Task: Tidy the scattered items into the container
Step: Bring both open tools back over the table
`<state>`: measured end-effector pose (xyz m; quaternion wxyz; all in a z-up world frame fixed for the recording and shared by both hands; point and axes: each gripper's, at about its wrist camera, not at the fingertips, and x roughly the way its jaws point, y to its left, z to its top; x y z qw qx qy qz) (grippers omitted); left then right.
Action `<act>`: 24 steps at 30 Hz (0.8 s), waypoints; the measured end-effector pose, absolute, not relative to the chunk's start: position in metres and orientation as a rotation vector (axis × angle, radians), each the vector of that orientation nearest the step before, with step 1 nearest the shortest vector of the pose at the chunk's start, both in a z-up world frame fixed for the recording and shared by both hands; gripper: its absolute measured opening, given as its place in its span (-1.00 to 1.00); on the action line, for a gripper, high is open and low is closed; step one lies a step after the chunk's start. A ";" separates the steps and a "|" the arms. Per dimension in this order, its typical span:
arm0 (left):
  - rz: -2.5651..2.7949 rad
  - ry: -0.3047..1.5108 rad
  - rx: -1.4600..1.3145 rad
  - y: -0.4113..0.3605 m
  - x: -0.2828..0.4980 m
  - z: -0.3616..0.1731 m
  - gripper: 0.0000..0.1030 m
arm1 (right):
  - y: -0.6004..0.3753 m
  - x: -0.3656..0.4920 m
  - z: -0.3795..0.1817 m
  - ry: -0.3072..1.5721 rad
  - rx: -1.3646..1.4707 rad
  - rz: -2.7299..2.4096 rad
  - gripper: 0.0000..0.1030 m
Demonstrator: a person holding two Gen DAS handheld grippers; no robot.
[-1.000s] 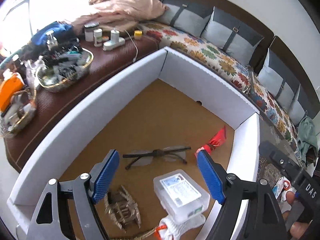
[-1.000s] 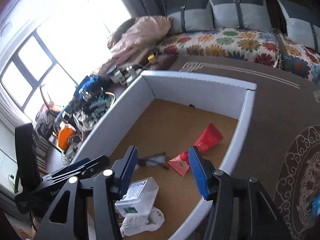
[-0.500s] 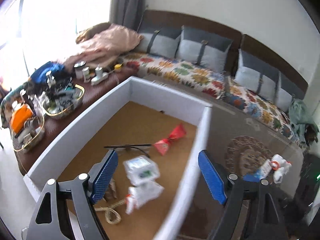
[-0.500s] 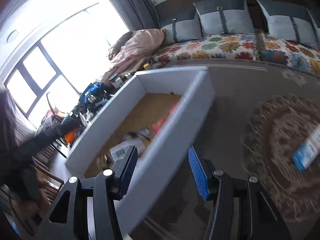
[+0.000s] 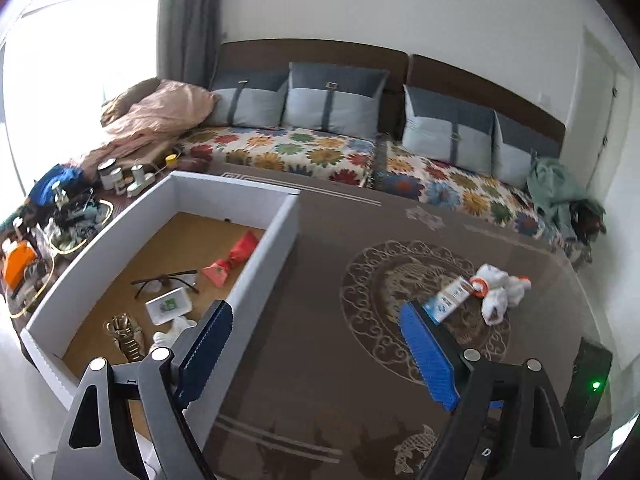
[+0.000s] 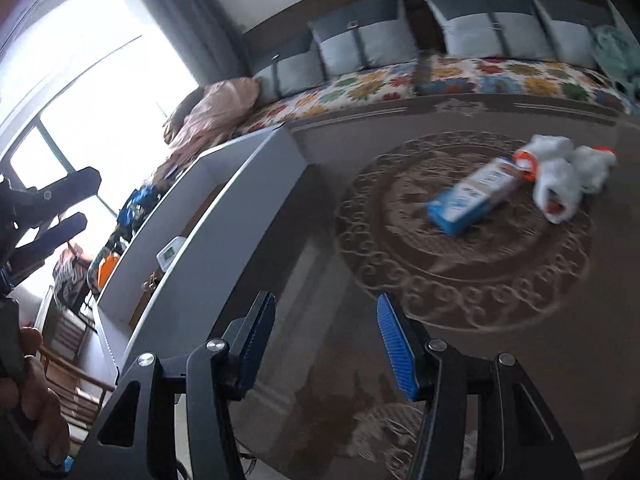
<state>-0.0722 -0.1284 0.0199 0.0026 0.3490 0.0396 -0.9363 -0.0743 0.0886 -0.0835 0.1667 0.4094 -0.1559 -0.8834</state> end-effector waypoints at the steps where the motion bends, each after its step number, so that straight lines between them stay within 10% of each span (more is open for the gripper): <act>1: -2.940 0.113 1.100 -0.122 -0.071 0.020 0.67 | 0.094 -0.070 -0.084 -0.459 1.163 -2.517 0.06; 17: -2.842 0.227 1.646 -0.046 -0.073 -0.121 0.67 | 0.187 -0.009 -0.124 -0.505 1.113 -2.688 0.06; 24: -2.863 0.164 1.695 -0.017 -0.076 -0.140 0.67 | 0.251 -0.042 -0.147 -0.849 1.215 -2.678 0.06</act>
